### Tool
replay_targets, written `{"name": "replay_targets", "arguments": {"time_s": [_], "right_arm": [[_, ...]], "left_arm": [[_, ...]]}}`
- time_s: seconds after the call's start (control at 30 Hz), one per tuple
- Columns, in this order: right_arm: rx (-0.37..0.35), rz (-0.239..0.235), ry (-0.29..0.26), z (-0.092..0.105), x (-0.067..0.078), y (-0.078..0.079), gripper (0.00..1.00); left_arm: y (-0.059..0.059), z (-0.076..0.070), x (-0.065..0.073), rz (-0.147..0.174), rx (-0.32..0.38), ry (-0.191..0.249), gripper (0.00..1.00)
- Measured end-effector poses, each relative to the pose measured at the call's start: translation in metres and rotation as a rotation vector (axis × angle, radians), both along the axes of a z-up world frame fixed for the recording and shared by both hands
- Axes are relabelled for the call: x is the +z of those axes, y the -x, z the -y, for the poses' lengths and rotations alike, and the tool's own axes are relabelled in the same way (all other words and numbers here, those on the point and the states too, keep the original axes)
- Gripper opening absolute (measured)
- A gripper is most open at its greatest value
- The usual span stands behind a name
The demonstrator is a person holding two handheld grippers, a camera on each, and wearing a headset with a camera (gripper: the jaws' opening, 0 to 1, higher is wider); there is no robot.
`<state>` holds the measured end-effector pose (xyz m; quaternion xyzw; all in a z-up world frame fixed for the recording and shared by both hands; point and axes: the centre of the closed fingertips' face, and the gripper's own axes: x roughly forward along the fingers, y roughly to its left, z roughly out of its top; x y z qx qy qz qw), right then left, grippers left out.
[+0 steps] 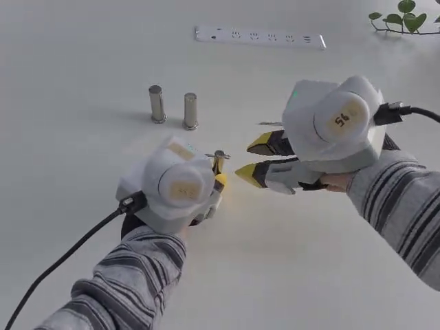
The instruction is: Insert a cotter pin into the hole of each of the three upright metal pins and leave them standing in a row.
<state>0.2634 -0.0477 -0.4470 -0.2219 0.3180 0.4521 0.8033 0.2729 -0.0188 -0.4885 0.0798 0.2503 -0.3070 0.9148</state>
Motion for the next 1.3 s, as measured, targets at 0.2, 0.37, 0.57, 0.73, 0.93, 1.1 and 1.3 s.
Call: {"name": "replay_targets", "arguments": {"time_s": [0.2, 0.37, 0.57, 0.73, 0.93, 1.1, 1.3], "right_arm": [[-0.096, -0.056, -0.063, 0.007, 0.0, 0.002, 0.2], [-0.13, -0.071, -0.076, 0.01, -0.001, 0.006, 0.2], [-0.143, -0.08, -0.082, 0.009, -0.003, 0.008, 0.2], [-0.157, -0.091, -0.09, 0.007, -0.005, 0.009, 0.2], [-0.164, -0.108, -0.089, 0.006, -0.011, 0.009, 0.18], [-0.168, -0.114, -0.107, 0.004, -0.011, 0.008, 0.18], [-0.134, -0.106, -0.101, -0.001, -0.011, 0.01, 0.2]], "left_arm": [[-0.001, -0.007, 0.0, -0.003, 0.003, -0.013, 0.05], [-0.005, -0.021, 0.001, -0.014, 0.037, -0.004, 0.05], [-0.012, -0.038, 0.007, -0.006, 0.061, -0.016, 0.05], [-0.017, -0.055, 0.008, 0.001, 0.083, -0.025, 0.05], [-0.026, -0.079, 0.008, 0.0, 0.132, -0.037, 0.05], [-0.032, -0.093, 0.007, 0.008, 0.148, -0.043, 0.05], [-0.033, -0.104, 0.001, 0.003, 0.155, -0.039, 0.05]]}}
